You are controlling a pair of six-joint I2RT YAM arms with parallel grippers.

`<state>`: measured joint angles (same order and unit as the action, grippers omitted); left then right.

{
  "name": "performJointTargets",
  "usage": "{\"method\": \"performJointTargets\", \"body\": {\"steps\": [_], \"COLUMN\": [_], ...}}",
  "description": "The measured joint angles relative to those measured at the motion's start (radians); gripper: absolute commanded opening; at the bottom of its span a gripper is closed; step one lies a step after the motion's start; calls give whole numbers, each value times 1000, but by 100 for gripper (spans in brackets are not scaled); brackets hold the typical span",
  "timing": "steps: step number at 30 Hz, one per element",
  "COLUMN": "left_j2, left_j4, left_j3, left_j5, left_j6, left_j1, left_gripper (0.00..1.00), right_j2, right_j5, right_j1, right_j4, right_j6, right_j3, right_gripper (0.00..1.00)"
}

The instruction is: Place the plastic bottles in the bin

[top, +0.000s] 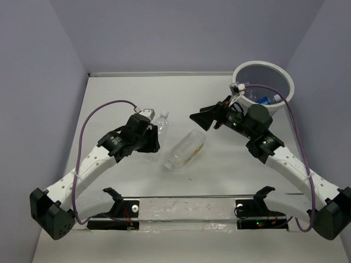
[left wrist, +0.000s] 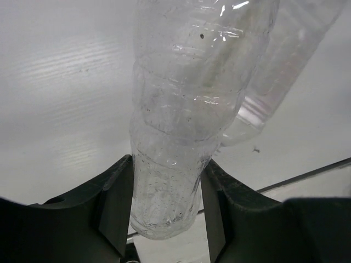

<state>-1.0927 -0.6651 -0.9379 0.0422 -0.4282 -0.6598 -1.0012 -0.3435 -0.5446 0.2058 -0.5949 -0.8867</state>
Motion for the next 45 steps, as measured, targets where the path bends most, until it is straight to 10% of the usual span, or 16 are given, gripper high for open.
{"method": "performJointTargets", "body": {"steps": [19,24,32,45], "left_j2": [189,185,209,348], "left_j4": [340,367,417,477], "left_j3": [61,68,110,216], "left_j5": [-311,-339,-341,-273], "left_j6": [-32,-24,-9,-31], "left_j1": [-24,-40,-42,-53], "left_gripper": [38,78,93,96], "right_j2": [-313,-327,-283,-143], "right_j5": [-8,9,198,658], "right_j1": [-188,-190,-192,227], "right_j4": [134,157,83,-103], "right_j6": [-27,-35,25,358], "right_j3": [-15,-29,-73,-421], "right_gripper": [87,50,45,43]}}
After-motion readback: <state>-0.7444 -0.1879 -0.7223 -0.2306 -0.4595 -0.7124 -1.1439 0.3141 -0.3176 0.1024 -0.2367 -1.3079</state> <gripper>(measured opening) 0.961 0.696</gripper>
